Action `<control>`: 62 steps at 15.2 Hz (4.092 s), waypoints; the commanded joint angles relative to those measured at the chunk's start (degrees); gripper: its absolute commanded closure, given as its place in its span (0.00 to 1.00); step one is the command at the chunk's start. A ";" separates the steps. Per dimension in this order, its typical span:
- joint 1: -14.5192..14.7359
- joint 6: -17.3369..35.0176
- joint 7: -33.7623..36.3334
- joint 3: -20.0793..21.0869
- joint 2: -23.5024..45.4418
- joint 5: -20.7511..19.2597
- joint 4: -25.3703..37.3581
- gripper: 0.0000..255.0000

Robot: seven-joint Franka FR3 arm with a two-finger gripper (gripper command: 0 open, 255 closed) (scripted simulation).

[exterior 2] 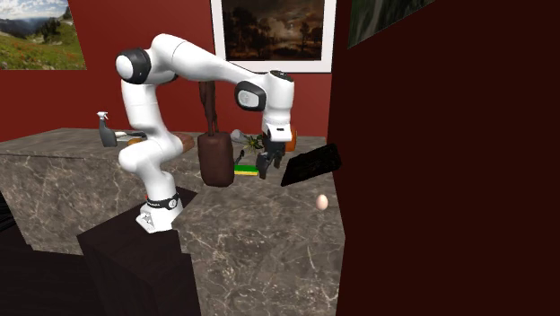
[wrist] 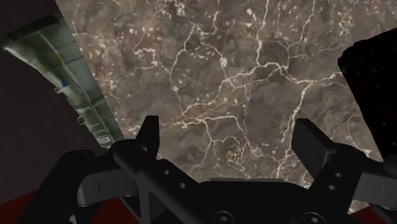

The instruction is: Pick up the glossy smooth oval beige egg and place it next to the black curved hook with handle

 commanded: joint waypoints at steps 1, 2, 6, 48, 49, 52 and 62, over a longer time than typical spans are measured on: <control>0.27 0.82 0.53 0.36 4.88 -0.37 3.95 0.00; 0.50 1.05 0.92 0.57 7.14 -0.55 5.94 0.00; 1.59 1.25 2.49 1.24 16.36 -1.45 14.79 0.00; 5.83 -3.35 6.34 2.10 42.43 -4.31 45.01 1.00; 5.85 -4.01 6.40 2.10 42.26 -4.29 45.49 1.00; 5.86 -5.99 6.60 2.15 41.76 -4.26 47.00 1.00; 5.35 -2.38 6.42 2.02 41.11 -4.24 44.37 0.00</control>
